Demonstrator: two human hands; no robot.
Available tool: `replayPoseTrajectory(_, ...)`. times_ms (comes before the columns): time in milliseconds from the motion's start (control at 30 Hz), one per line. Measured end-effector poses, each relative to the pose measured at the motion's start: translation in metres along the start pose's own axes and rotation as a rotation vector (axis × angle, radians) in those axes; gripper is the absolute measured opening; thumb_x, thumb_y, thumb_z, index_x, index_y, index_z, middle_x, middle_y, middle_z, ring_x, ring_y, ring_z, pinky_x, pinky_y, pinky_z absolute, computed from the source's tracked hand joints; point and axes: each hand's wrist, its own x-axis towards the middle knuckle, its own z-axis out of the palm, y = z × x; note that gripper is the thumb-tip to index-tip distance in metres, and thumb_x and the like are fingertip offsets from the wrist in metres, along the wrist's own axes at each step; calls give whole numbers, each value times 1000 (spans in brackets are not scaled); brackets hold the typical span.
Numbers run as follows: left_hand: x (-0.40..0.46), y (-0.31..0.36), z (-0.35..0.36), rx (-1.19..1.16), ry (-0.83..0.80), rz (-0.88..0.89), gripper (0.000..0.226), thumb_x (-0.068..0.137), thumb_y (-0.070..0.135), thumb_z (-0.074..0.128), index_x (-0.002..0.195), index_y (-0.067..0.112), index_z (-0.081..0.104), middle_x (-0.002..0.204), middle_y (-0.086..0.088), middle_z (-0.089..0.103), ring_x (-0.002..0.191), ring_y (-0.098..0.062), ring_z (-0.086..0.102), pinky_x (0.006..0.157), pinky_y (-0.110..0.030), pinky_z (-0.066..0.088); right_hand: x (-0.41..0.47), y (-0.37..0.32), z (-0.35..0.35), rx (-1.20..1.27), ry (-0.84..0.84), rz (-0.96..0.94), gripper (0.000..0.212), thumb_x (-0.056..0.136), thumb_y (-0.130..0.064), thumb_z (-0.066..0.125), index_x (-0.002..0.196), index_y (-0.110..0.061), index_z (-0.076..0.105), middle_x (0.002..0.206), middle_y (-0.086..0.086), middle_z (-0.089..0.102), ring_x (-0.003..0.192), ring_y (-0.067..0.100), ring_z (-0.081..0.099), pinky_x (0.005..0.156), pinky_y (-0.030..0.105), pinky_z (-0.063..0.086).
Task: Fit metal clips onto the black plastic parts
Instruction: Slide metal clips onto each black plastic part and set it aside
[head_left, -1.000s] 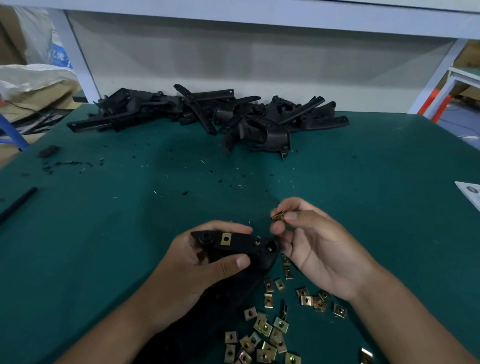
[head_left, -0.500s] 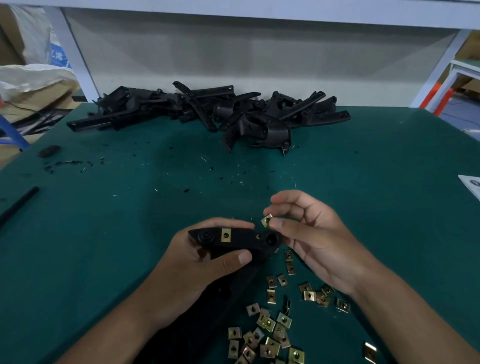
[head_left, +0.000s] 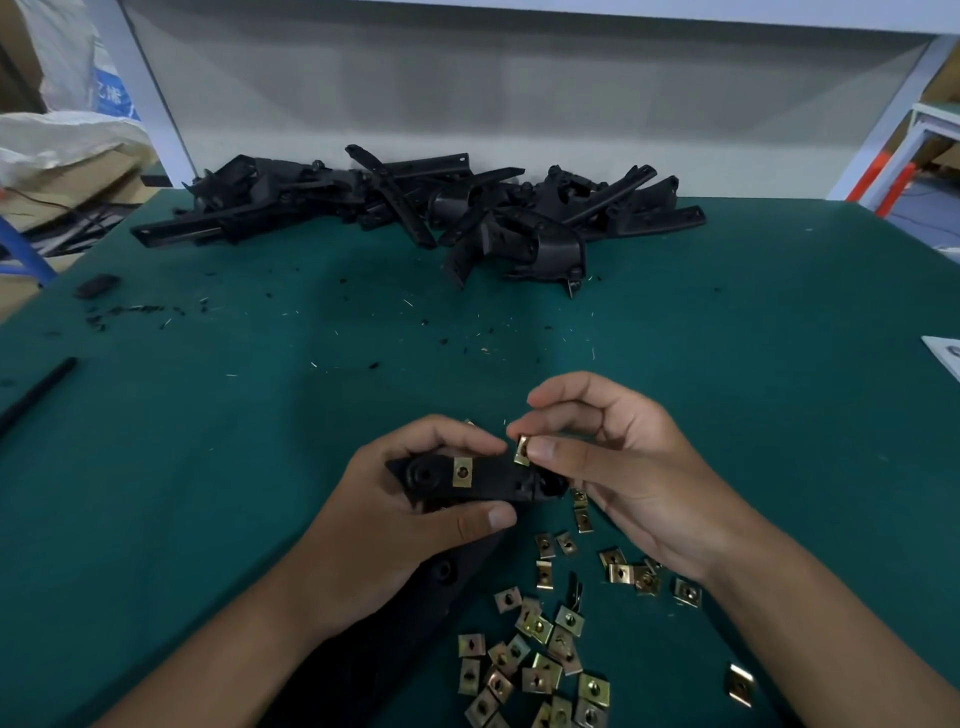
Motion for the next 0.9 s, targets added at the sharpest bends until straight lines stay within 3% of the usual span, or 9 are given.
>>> replayPoseTrajectory(200, 1, -2, -1, 54, 8, 53, 31, 68, 6, 83, 94, 19, 76, 95, -9, 75, 89, -17, 72, 82, -22, 56, 0, -2, -2, -37, -17, 14, 27, 74, -19, 84, 97, -32, 75, 100, 5, 78, 93, 14, 72, 79, 21, 54)
replayPoseTrajectory(500, 0, 0, -1, 170, 0, 113, 29, 65, 12, 86, 90, 22, 77, 89, 0, 77, 83, -7, 72, 75, -14, 53, -2, -5, -4, -103, -9, 93, 25, 76, -11, 79, 90, -32, 75, 96, 5, 78, 80, 11, 71, 66, 19, 54)
replayPoseTrajectory(667, 0, -1, -2, 204, 9, 122, 29, 66, 13, 86, 92, 25, 77, 90, 1, 77, 85, -7, 71, 78, -15, 52, -1, -3, -5, -120, 6, 121, 26, 75, -16, 80, 93, -34, 74, 102, 8, 78, 88, 20, 70, 80, 39, 50)
replayPoseTrajectory(800, 1, 0, -3, 159, 5, 101, 28, 68, 13, 85, 92, 24, 77, 92, -1, 77, 87, -10, 72, 78, -16, 53, -2, -1, -2, -111, 38, 67, 24, 73, -20, 85, 89, -33, 75, 98, 7, 78, 87, 17, 71, 73, 25, 56)
replayPoseTrajectory(900, 1, 1, -2, 126, -7, 86, 26, 70, 13, 84, 93, 23, 77, 92, 0, 77, 86, -9, 72, 77, -16, 53, -3, 6, 2, -76, 86, -9, 20, 69, -24, 84, 85, -31, 75, 91, 3, 77, 91, 16, 73, 78, 23, 57)
